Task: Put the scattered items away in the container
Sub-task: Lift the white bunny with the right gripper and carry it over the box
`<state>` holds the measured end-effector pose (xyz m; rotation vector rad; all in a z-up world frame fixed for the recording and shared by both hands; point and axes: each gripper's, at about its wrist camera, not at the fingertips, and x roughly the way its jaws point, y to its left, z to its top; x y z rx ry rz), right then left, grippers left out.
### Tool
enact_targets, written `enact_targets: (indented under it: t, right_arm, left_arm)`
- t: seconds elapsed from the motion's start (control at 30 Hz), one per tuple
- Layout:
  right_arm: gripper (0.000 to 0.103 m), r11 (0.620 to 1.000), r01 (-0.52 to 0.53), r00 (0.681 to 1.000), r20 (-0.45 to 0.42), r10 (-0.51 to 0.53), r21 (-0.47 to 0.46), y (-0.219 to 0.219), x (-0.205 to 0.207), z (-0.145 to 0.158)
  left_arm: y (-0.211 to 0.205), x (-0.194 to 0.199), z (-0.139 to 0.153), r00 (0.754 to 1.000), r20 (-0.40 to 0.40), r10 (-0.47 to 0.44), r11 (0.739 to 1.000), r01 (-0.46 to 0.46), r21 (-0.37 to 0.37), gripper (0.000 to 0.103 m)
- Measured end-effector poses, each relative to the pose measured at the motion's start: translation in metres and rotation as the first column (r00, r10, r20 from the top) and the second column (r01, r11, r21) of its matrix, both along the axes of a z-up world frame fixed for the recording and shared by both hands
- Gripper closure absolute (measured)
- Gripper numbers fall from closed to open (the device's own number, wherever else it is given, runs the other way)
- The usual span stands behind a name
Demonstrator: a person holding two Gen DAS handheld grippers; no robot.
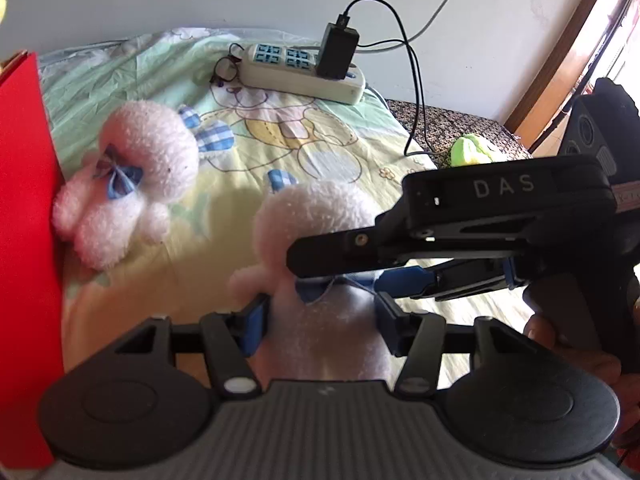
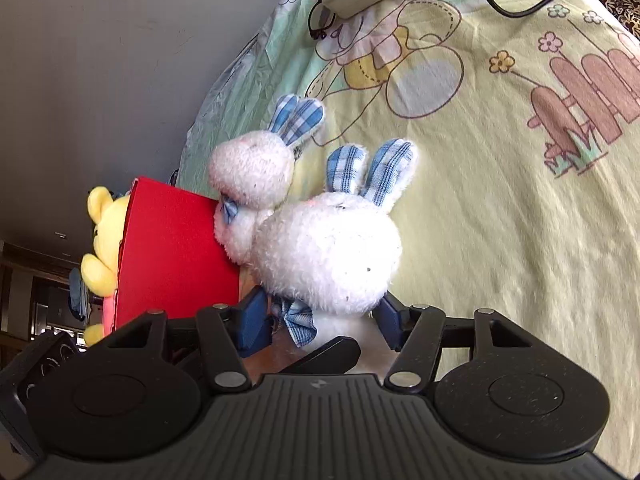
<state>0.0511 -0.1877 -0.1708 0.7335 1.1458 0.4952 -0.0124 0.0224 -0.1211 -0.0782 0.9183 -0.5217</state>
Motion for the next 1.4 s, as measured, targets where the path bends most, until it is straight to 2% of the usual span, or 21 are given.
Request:
enact_targets:
  t: [0.17, 0.3, 0.5, 0.63, 0.73, 0.83, 0.97, 1.13, 1.4]
  right_arm:
    - [0.044, 0.997, -0.067, 0.997, -0.025, 0.066, -0.025, 0.013, -0.040, 0.000]
    - [0.045, 0.988, -0.138, 0.990, -0.008, 0.138, -0.072, 0.032, -0.070, 0.008]
    - [0.048, 0.964, -0.244, 0.969, 0.012, 0.247, -0.101, 0.072, -0.098, 0.012]
    - [0.051, 0.941, -0.315, 0.947, 0.025, 0.320, -0.126, 0.109, -0.110, 0.014]
    - [0.052, 0.917, -0.351, 0.927, 0.066, 0.368, -0.188, 0.141, -0.117, 0.021]
    - [0.053, 0.902, -0.367, 0.915, 0.087, 0.394, -0.229, 0.171, -0.120, 0.027]
    - [0.055, 0.894, -0.387, 0.905, 0.095, 0.416, -0.226, 0.210, -0.125, 0.034]
    - [0.055, 0.888, -0.408, 0.889, 0.129, 0.439, -0.213, 0.260, -0.132, 0.048]
    - [0.055, 0.884, -0.429, 0.857, 0.226, 0.463, -0.185, 0.334, -0.136, 0.073]
  left_arm:
    - [0.015, -0.049, -0.001, 0.998, -0.034, -0.051, 0.999, 0.051, -0.004, 0.048]
    - [0.023, -0.089, 0.001, 0.995, -0.017, -0.094, 0.995, 0.095, 0.036, 0.048]
    - [0.058, -0.129, 0.007, 0.995, -0.044, -0.093, 0.995, 0.094, 0.028, 0.048]
    - [0.089, -0.144, 0.006, 0.996, -0.072, -0.058, 0.997, 0.061, 0.037, 0.046]
    - [0.113, -0.149, 0.004, 0.996, -0.089, -0.022, 1.000, 0.023, 0.020, 0.045]
    - [0.132, -0.154, 0.006, 0.997, -0.079, -0.027, 0.999, 0.029, 0.027, 0.044]
    - [0.164, -0.162, 0.016, 0.997, -0.058, -0.042, 0.998, 0.046, 0.052, 0.046]
    - [0.218, -0.176, 0.036, 0.998, -0.040, -0.052, 0.998, 0.054, 0.046, 0.046]
    - [0.301, -0.190, 0.070, 1.000, 0.008, -0.025, 0.999, 0.025, 0.043, 0.046]
